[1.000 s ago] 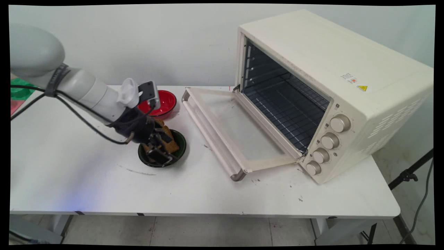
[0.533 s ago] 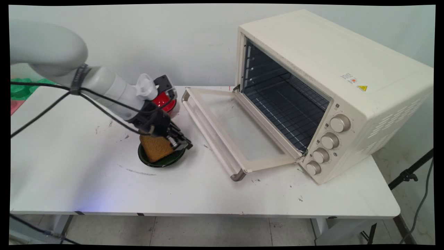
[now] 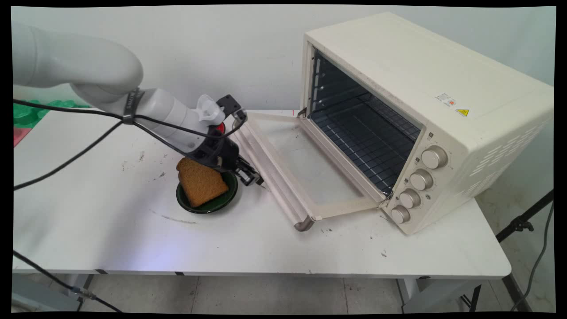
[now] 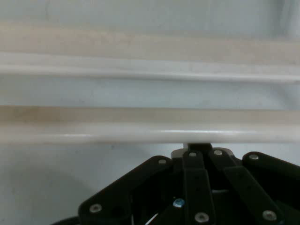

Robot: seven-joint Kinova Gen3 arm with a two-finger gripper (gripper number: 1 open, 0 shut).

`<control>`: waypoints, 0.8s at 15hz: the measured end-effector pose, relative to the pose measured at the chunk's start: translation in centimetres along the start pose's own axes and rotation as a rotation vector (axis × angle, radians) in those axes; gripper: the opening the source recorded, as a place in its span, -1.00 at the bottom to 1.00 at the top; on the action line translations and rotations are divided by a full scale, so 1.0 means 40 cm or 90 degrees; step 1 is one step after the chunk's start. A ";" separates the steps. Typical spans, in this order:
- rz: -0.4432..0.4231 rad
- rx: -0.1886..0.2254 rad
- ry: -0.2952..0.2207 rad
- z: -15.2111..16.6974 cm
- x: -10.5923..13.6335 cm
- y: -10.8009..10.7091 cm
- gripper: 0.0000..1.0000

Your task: Close the oven

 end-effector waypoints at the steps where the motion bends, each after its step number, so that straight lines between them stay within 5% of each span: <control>1: -0.005 -0.001 0.006 0.010 0.007 0.001 -1.00; 12: -0.035 -0.010 0.083 0.039 0.087 0.013 -1.00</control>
